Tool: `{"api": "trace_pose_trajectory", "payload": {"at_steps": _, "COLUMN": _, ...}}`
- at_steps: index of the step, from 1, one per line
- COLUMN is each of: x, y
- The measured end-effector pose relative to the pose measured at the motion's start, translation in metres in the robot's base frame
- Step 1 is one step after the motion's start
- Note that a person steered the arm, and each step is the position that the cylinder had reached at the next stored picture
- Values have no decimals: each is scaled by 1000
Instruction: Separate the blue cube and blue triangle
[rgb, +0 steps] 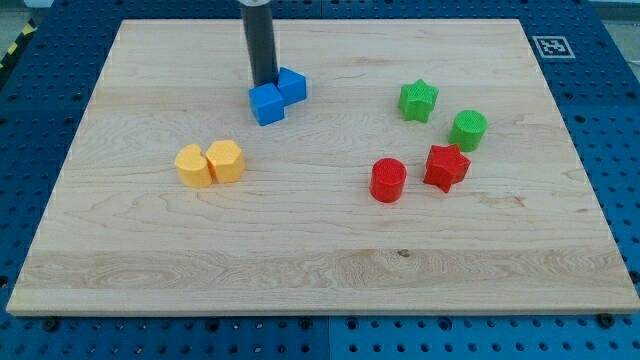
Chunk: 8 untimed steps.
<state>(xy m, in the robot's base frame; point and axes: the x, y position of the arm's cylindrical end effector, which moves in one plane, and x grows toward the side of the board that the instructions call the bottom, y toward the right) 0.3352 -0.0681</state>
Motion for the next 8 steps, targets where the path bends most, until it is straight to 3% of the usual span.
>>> {"api": "trace_pose_trajectory", "payload": {"at_steps": 8, "x": -1, "y": 25}}
